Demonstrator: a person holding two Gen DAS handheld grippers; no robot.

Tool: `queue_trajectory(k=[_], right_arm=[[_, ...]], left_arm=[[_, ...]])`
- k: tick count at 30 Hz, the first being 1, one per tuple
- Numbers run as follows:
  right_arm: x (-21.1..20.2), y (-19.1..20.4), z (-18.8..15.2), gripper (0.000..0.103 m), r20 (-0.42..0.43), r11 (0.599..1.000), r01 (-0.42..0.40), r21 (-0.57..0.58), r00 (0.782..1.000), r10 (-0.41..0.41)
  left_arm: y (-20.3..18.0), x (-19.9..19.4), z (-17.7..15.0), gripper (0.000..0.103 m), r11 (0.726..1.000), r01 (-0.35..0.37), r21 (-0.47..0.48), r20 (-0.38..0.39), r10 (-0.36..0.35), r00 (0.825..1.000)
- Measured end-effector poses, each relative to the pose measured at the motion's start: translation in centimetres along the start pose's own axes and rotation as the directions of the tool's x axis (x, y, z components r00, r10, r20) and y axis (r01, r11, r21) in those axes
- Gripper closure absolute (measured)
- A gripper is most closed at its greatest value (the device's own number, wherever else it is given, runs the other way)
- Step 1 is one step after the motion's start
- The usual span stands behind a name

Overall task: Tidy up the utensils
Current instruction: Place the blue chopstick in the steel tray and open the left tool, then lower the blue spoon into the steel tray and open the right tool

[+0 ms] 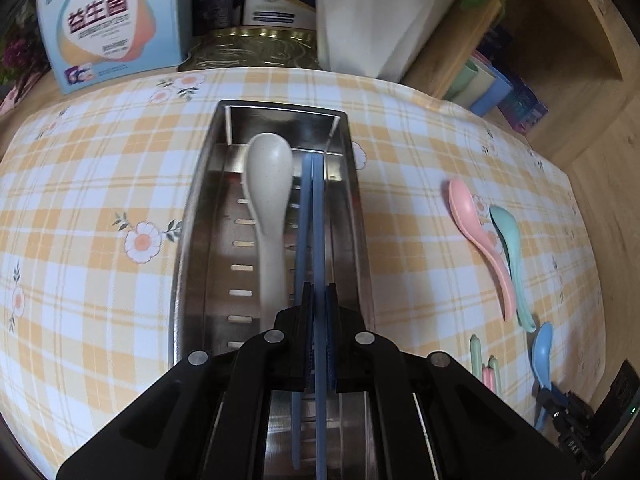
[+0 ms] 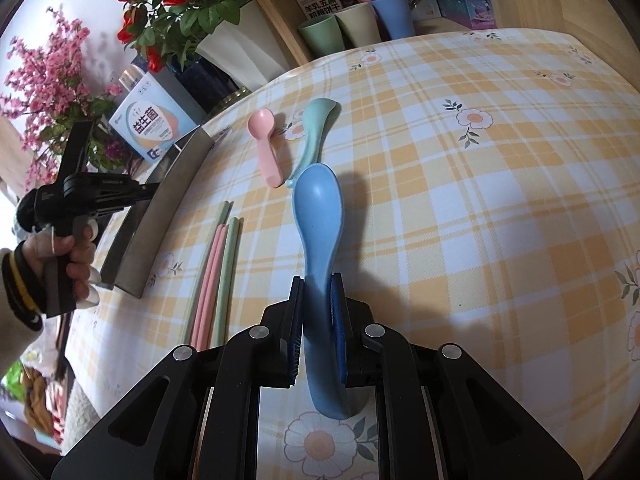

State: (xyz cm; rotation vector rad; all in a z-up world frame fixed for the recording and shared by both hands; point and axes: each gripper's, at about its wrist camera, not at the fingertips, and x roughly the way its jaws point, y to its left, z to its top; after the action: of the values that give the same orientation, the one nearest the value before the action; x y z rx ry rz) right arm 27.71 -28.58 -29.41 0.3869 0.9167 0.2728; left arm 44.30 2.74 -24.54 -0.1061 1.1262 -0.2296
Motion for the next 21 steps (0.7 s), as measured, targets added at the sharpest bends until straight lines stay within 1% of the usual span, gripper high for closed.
queue_trajectory(k=[5,10,11,12,14,16,19,21], right_arm=[[0.1,0.1,0.0,0.09,-0.006,1.0,0.001,-0.006,1.0,-0.001],[0.5,0.5,0.0,0.091,-0.026,1.0,0.007,-0.03,1.0,-0.008],[0.5,0.6,0.0,0.091,-0.029,1.0,0.006,-0.029,1.0,-0.007],[0.5,0.4,0.1,0.091,-0.034,1.0,-0.003,-0.02,0.999,0.002],[0.6,0.0,0.2,0.091,-0.043,1.0,-0.024,0.004,0.999,0.024],[0.7,0.0,0.4,0.091,-0.059,1.0,-0.024,0.013,0.998,0.025],[0.8,0.6,0.6,0.095,-0.079,1.0,0.013,-0.007,0.997,-0.013],[0.8,0.8,0.8,0.096,-0.092,1.0,0.03,-0.001,0.995,-0.03]], left_arm=[[-0.1,-0.8,0.0,0.096,1.0,0.004,0.019,0.02,-0.005,1.0],[-0.1,-2.9,-0.8,0.095,0.999,0.003,0.033,0.053,-0.005,0.999],[-0.1,-3.3,-1.0,0.094,0.999,0.002,0.04,0.059,-0.004,0.998],[-0.2,-3.9,-1.3,0.088,0.999,0.0,0.051,0.066,-0.003,0.998],[-0.4,-4.9,-2.0,0.083,0.998,-0.008,0.07,0.082,0.003,0.997],[-0.4,-6.0,-2.8,0.082,0.996,-0.001,0.087,0.1,-0.008,0.995],[-0.2,-7.5,-4.1,0.081,0.995,0.013,0.097,0.119,-0.025,0.993],[0.1,-8.5,-4.9,0.078,0.995,0.019,0.099,0.135,-0.032,0.99]])
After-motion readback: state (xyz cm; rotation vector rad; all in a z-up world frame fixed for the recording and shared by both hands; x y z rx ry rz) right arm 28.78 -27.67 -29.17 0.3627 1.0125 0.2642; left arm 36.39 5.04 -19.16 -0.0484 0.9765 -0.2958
